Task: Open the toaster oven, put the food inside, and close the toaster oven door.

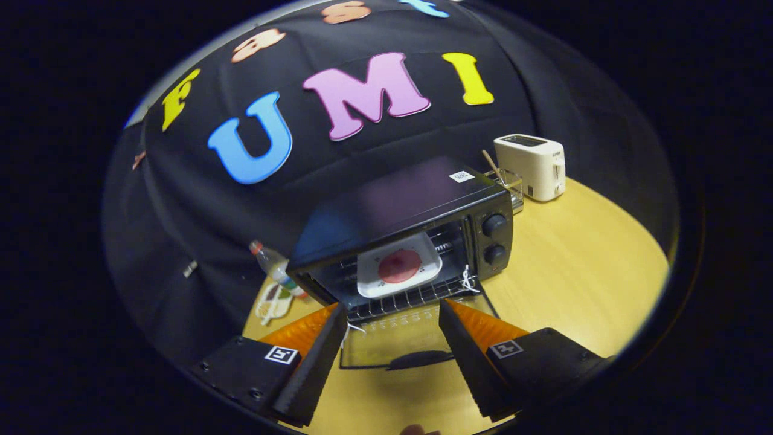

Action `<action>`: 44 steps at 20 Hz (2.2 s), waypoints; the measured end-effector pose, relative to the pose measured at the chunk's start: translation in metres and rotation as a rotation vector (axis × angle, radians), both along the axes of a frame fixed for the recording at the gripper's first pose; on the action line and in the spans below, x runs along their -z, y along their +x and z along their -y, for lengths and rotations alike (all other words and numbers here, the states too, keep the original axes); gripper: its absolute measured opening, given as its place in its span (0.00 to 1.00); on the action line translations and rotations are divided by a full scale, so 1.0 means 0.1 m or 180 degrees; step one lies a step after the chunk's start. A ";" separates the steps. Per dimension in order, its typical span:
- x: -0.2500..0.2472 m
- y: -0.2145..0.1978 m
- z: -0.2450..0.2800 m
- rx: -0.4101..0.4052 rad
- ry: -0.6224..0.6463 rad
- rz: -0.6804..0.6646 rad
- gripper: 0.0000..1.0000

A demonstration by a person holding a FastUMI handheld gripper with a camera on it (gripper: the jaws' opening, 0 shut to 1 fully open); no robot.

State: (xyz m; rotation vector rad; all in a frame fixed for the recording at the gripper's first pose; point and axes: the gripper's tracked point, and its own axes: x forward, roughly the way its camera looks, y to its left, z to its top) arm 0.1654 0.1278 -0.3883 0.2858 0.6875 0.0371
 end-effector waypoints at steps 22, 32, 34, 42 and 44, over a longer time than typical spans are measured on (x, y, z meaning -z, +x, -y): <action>1.57 -0.40 -0.16 -0.0344 -0.0588 -0.1329 1.00; 1.29 -0.38 -0.16 -0.0286 -0.0480 -0.1142 0.99; 1.18 -0.36 -0.16 -0.0196 -0.0374 -0.1079 0.99; 0.82 -0.27 -0.16 -0.0140 -0.0370 -0.0784 0.99; 0.74 -0.22 -0.17 -0.0152 -0.0431 -0.0681 0.99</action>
